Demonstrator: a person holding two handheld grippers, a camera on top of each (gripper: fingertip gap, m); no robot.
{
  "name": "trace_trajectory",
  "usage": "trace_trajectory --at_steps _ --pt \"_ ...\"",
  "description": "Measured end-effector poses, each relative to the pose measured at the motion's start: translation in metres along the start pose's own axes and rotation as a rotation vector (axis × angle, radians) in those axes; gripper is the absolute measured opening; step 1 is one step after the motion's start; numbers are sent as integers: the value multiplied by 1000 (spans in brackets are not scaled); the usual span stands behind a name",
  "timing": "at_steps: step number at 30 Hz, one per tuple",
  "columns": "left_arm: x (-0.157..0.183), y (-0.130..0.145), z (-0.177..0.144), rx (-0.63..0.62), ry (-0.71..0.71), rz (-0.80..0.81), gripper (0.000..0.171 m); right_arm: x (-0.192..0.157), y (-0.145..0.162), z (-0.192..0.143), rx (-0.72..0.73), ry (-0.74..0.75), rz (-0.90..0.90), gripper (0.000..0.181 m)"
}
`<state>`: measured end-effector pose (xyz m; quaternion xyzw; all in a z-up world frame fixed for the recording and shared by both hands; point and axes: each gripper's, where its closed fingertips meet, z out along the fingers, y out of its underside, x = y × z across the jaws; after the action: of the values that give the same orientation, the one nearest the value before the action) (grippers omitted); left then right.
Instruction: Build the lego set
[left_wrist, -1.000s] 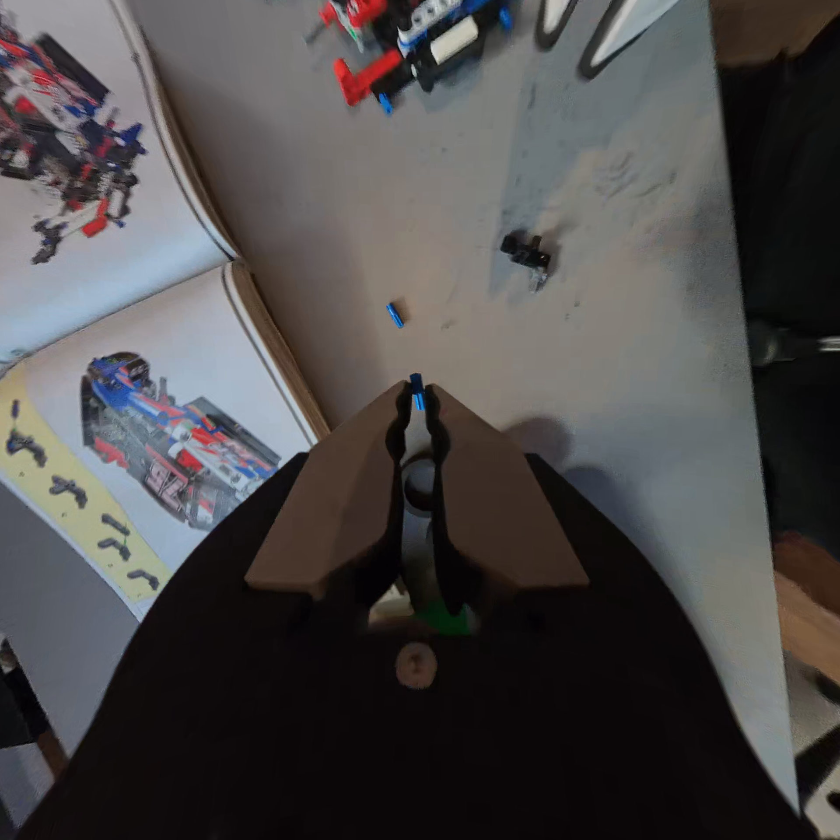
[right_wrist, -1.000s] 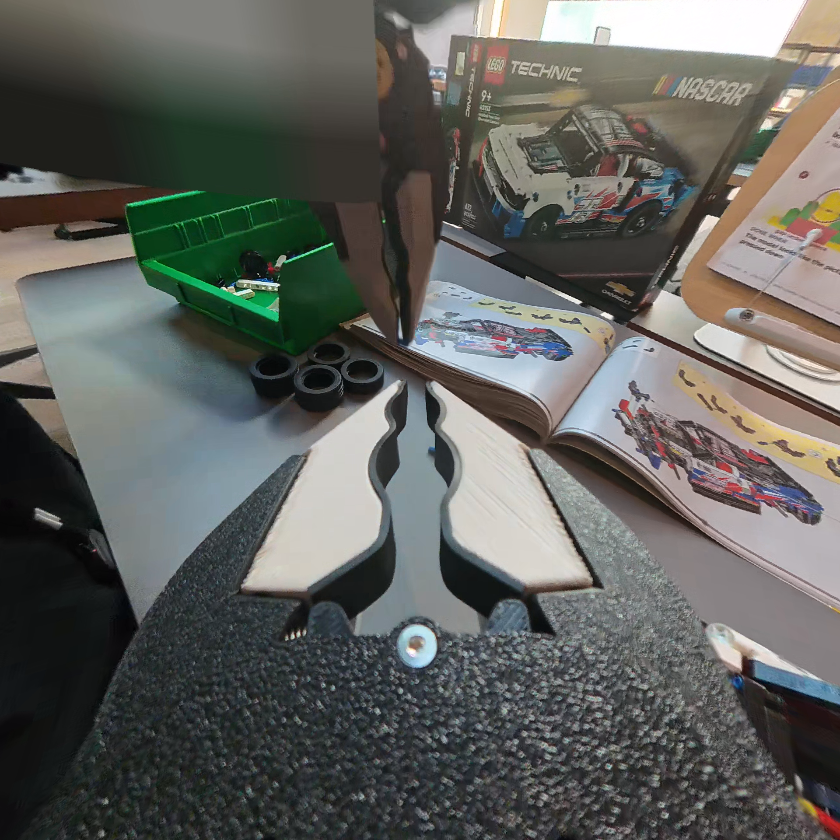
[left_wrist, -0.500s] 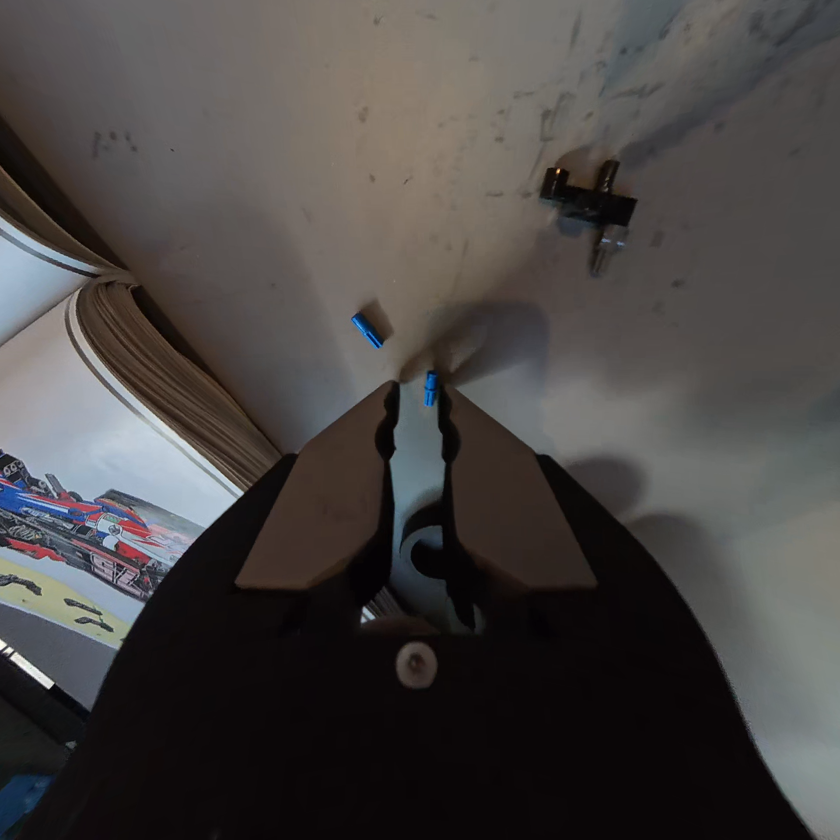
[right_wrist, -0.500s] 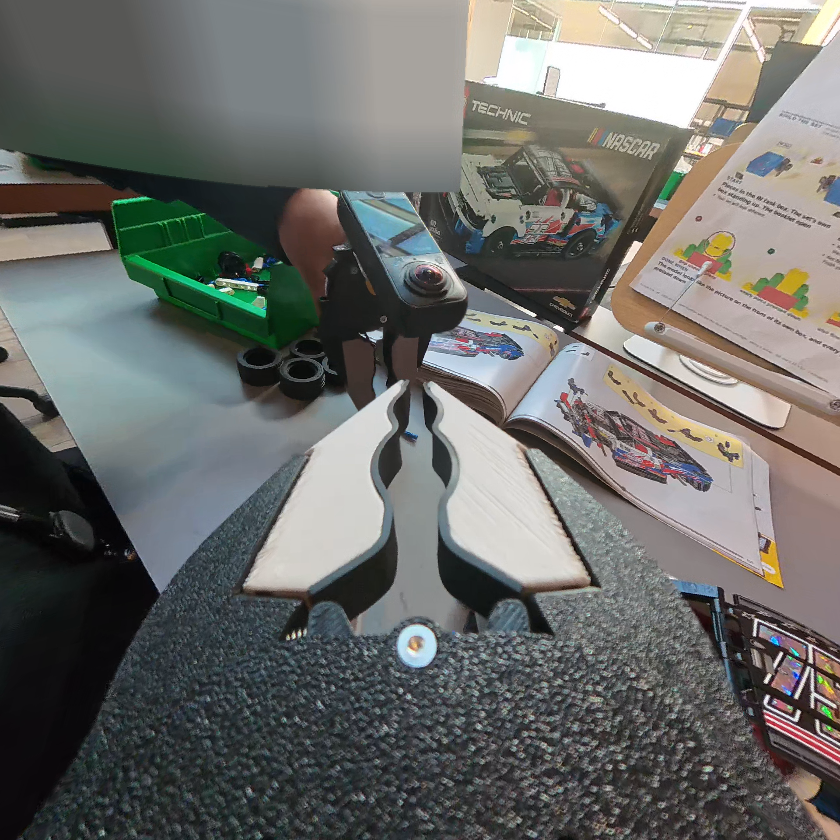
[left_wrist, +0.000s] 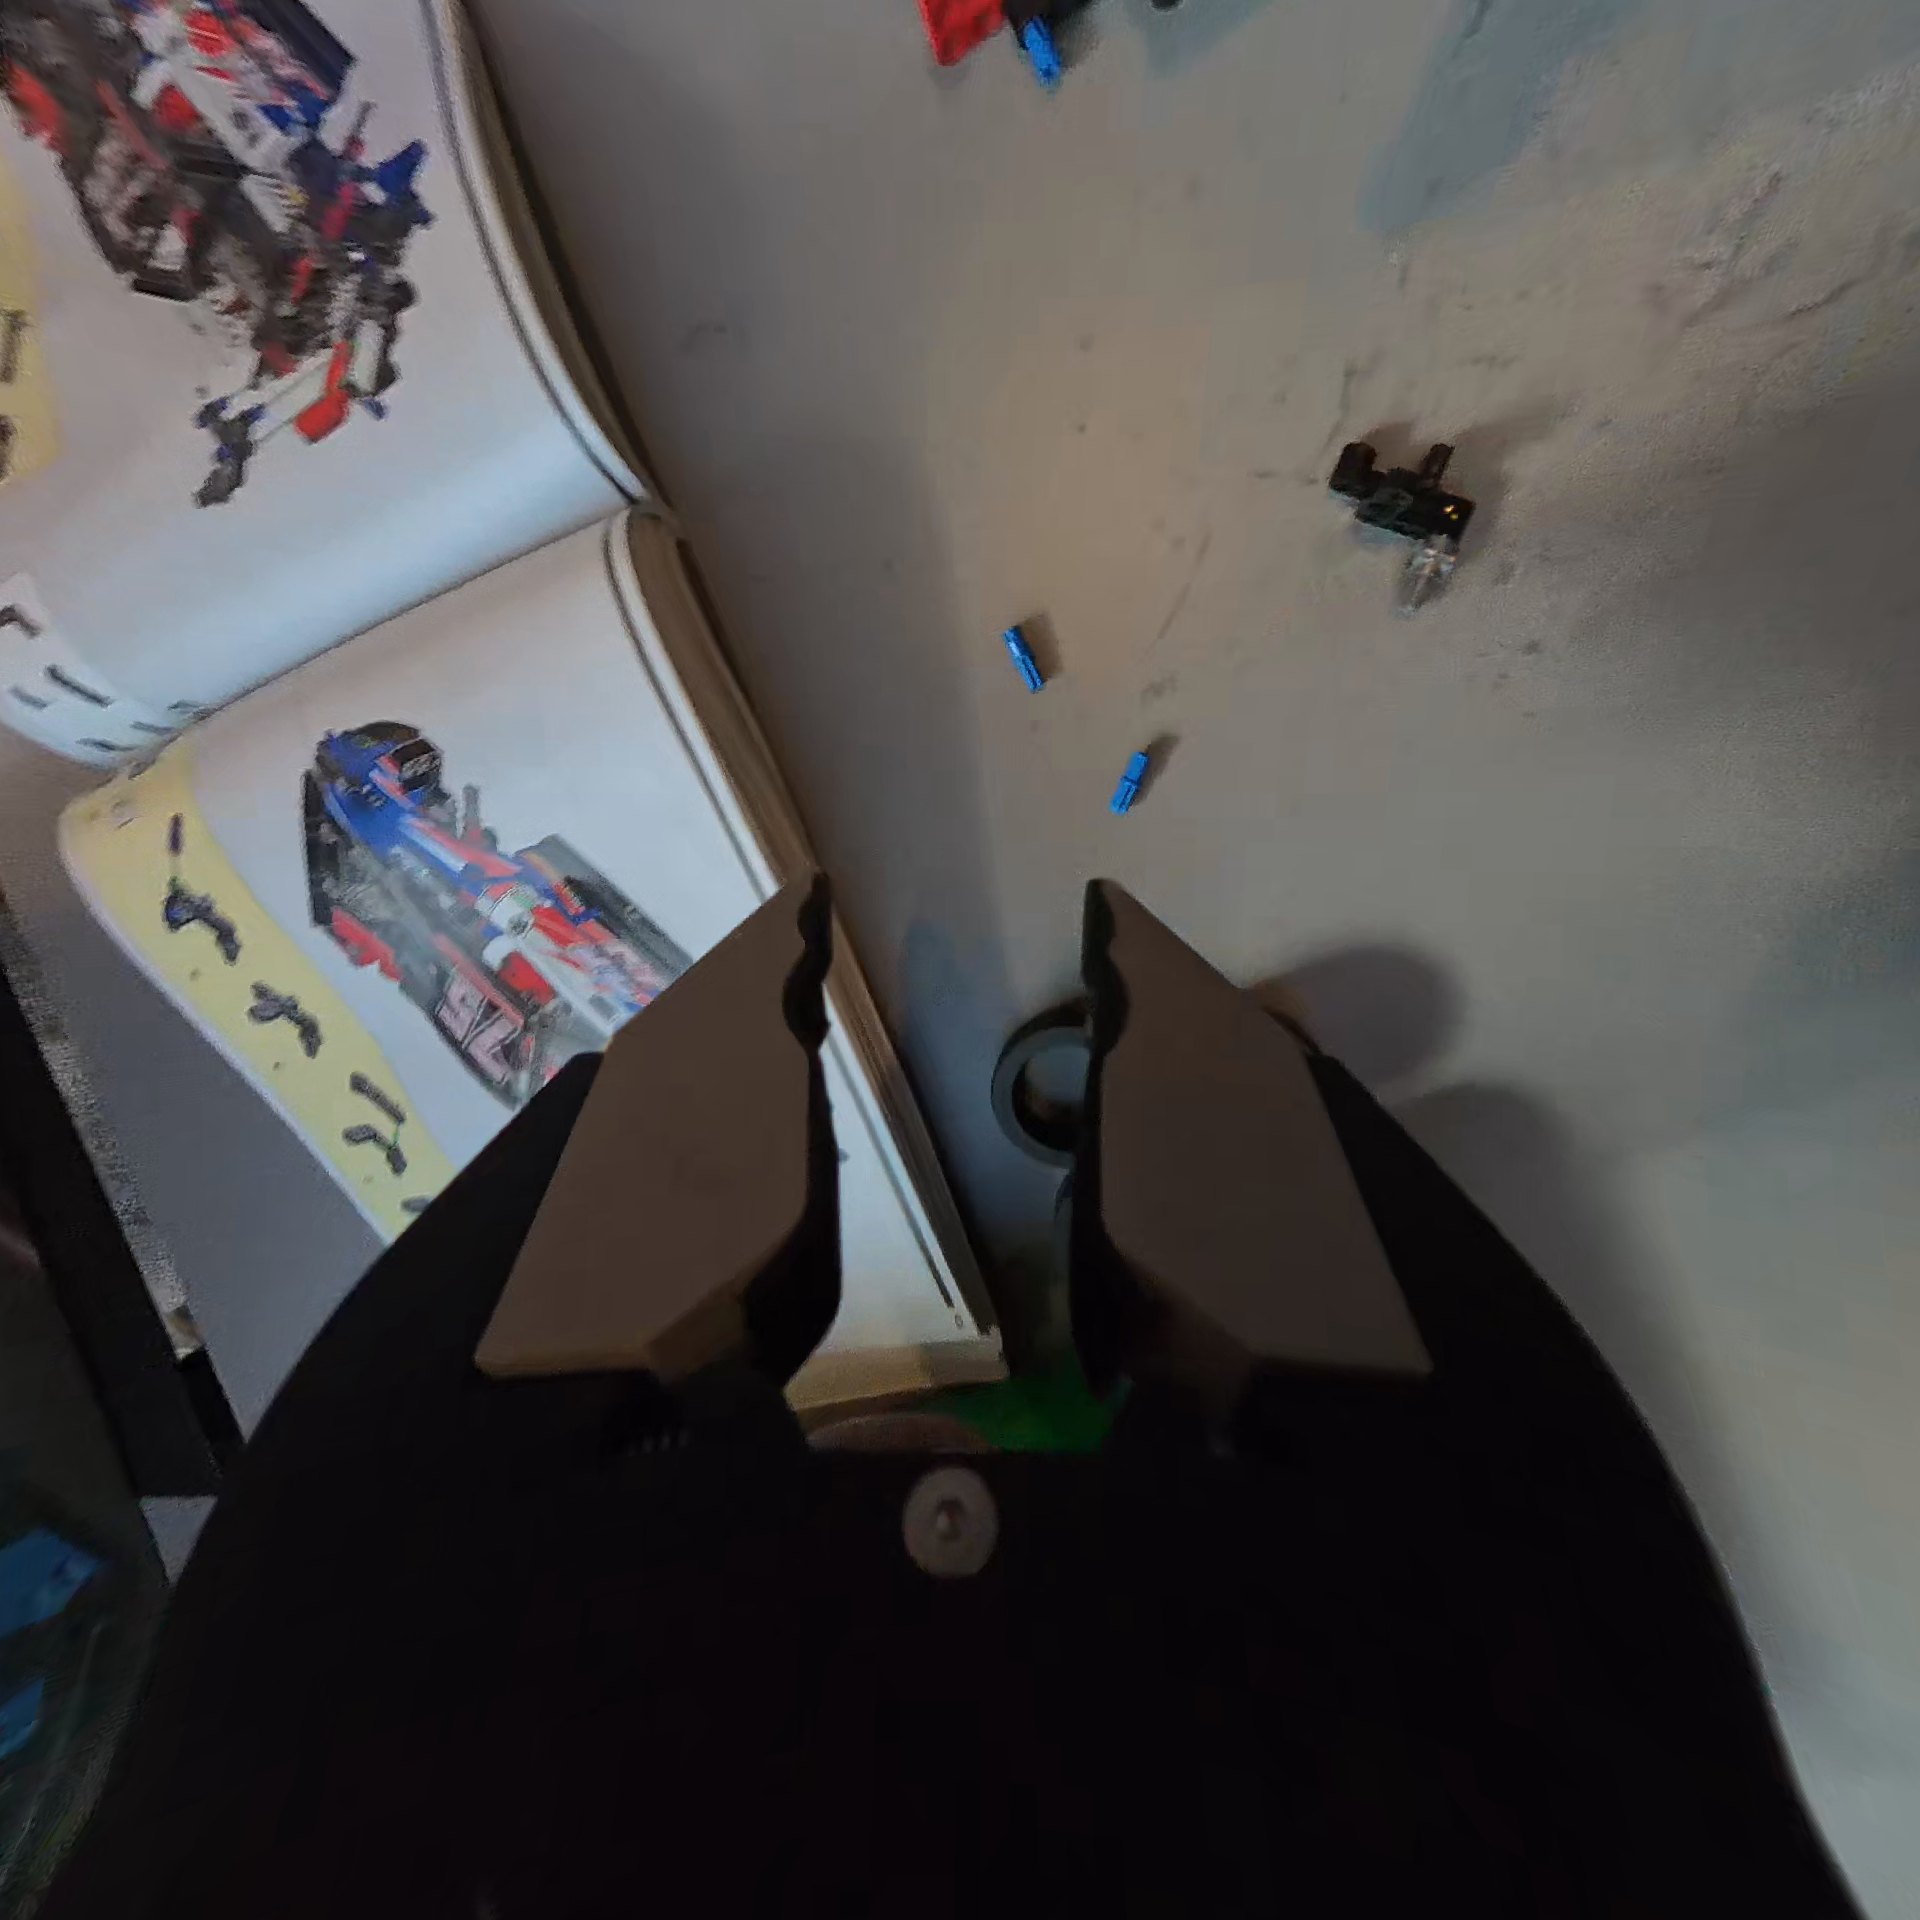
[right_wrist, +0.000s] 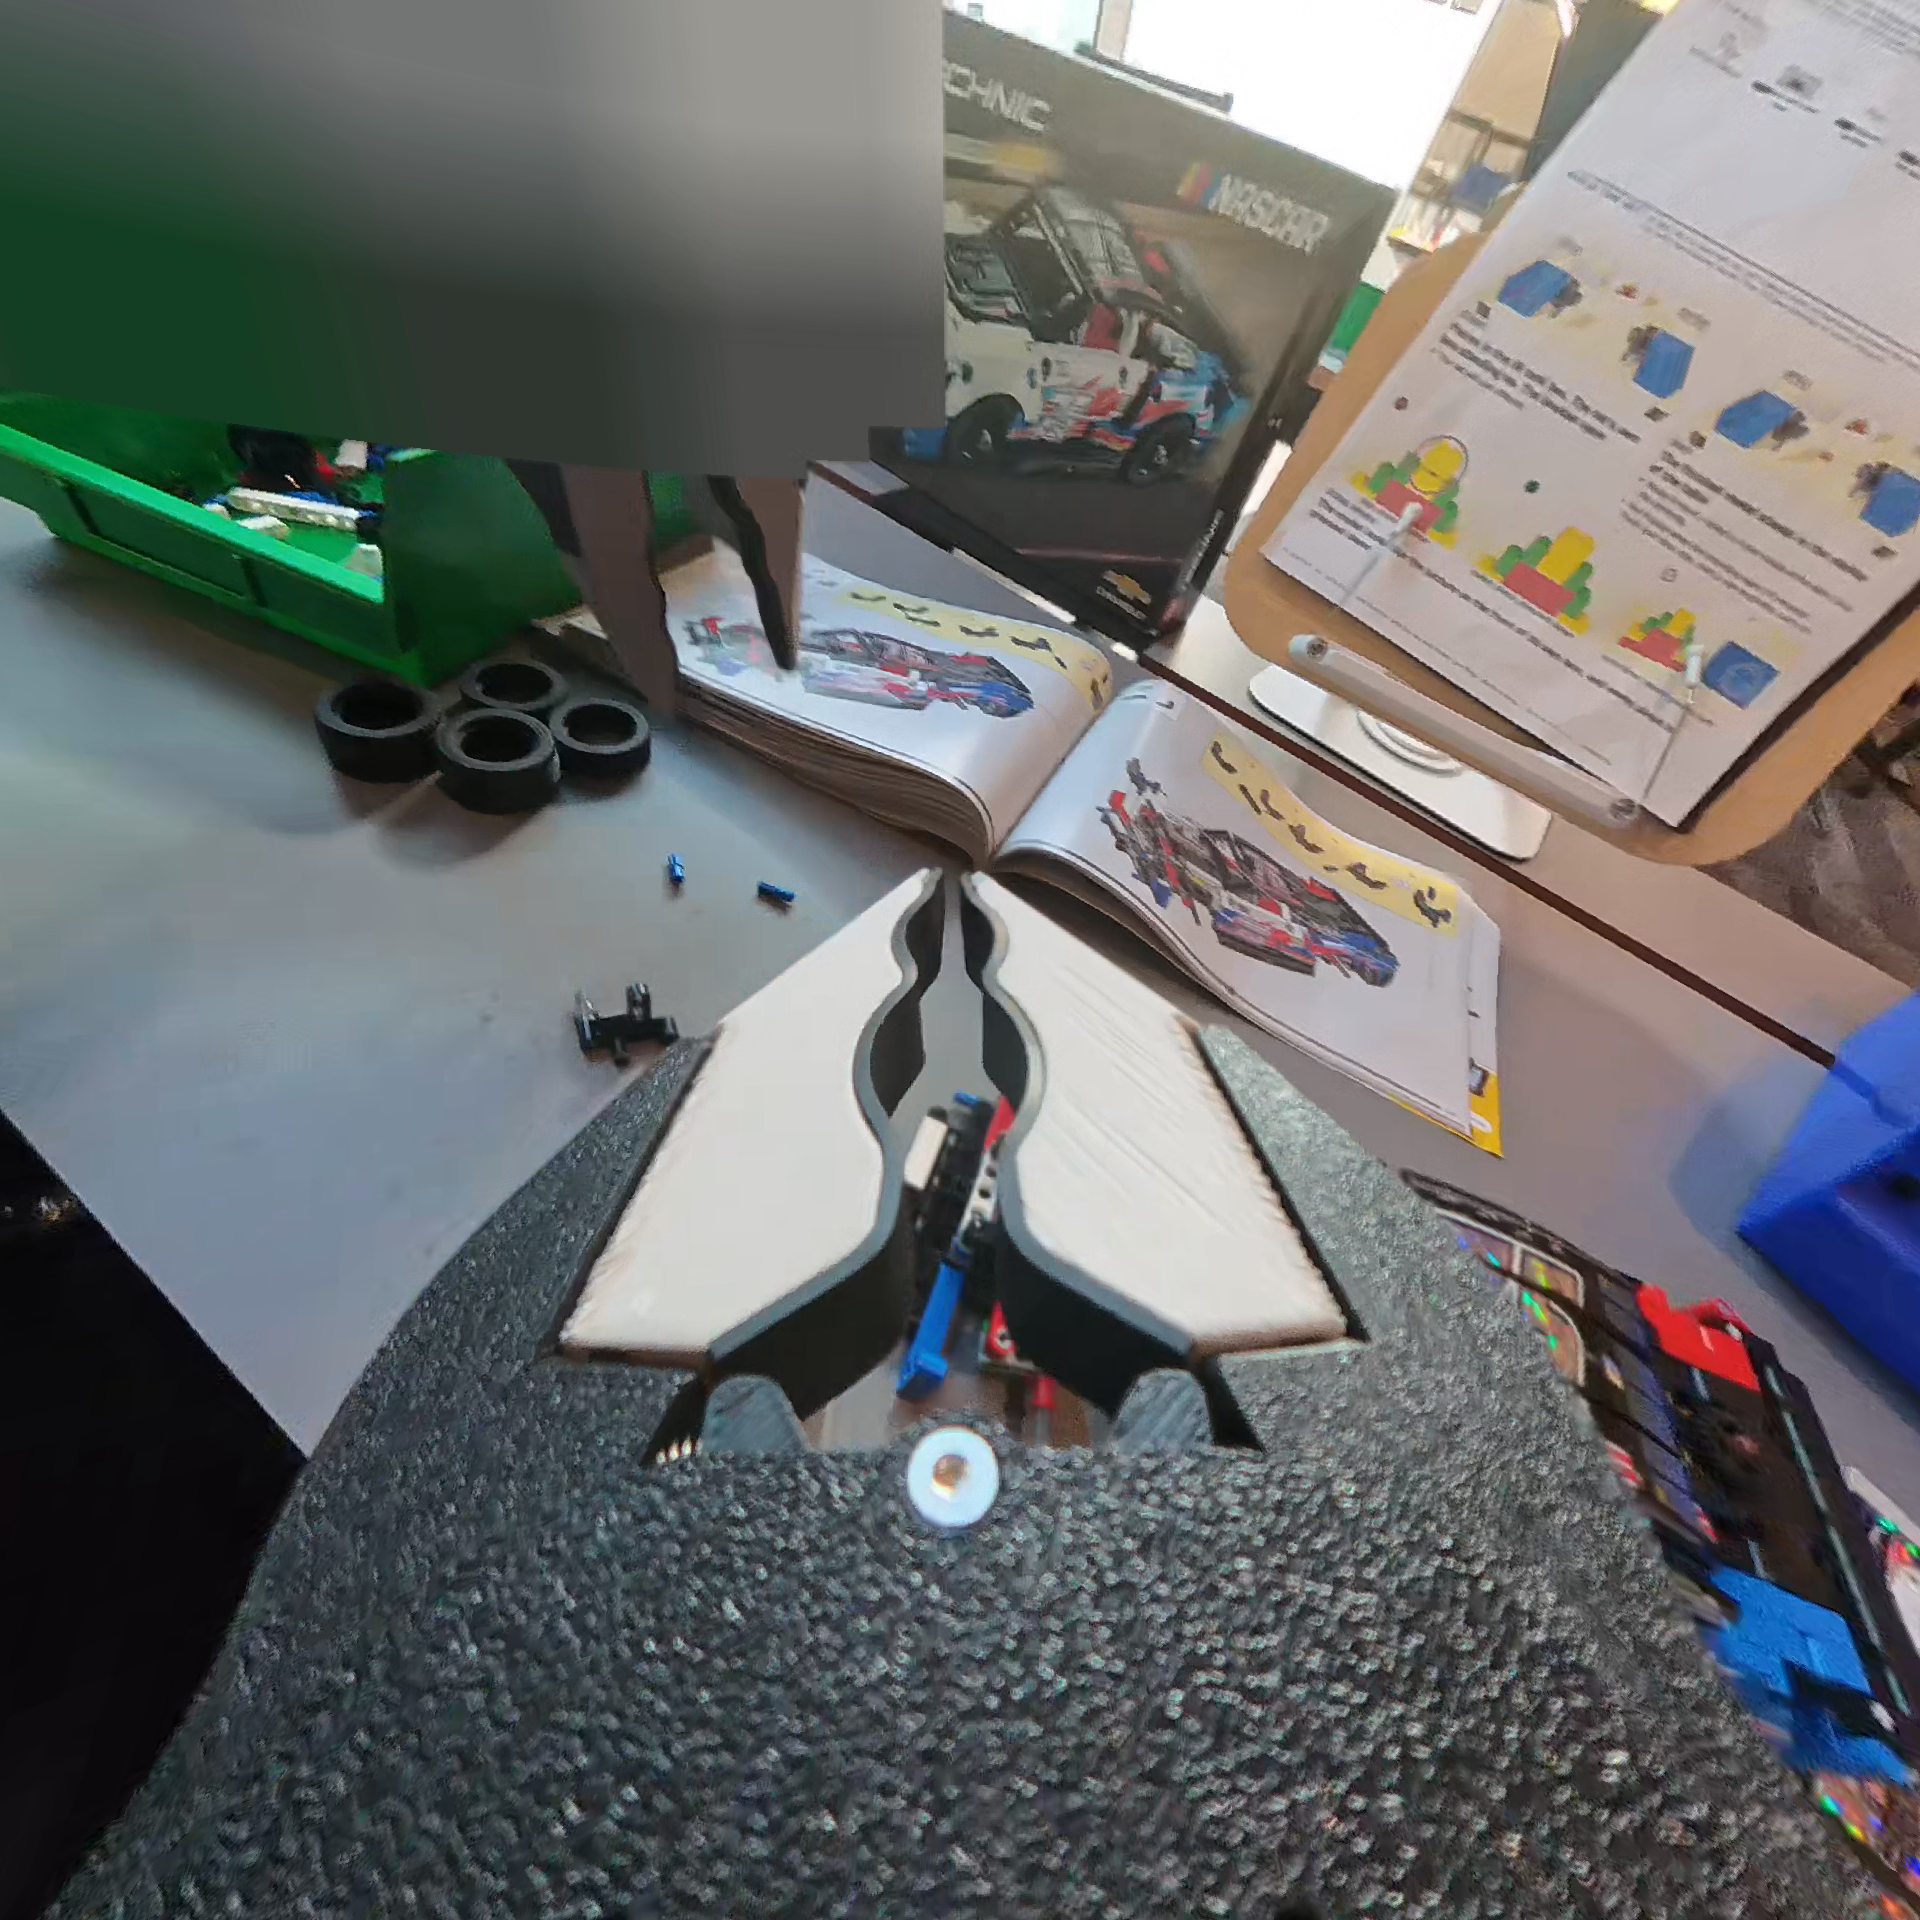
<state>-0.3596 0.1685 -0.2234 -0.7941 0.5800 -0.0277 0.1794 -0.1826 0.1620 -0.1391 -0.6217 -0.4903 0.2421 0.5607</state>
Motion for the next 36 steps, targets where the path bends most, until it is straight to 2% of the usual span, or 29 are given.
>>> trace_trajectory --at_steps 4,7,11,13,17,21,23,29,33,36 --pt "-12 19 -54 56 -88 -141 52 17 20 -1 -122 -4 3 5" --pt "-14 57 -96 25 -186 -227 52 21 23 2 -143 9 -33 5" --pt "-2 120 -129 -54 -212 -364 35 14 26 15 -133 -20 -32 5" --pt "12 144 -125 -80 -153 -421 31 10 28 23 -145 -38 -28 5" --pt "37 175 -91 -142 -51 -455 25 3 23 34 -151 -67 -37 5" --pt "40 201 -56 -226 -31 -442 15 -3 22 42 -152 -83 -16 4" --pt "44 203 -43 -223 17 -413 16 -6 23 43 -159 -82 -15 5" --pt "40 210 -21 -261 46 -331 15 -7 27 44 -170 -79 -5 4" --pt "36 214 -17 -258 37 -321 10 -2 27 40 -168 -72 -5 4" --pt "39 214 -18 -250 53 -327 14 2 29 38 -166 -68 3 4"
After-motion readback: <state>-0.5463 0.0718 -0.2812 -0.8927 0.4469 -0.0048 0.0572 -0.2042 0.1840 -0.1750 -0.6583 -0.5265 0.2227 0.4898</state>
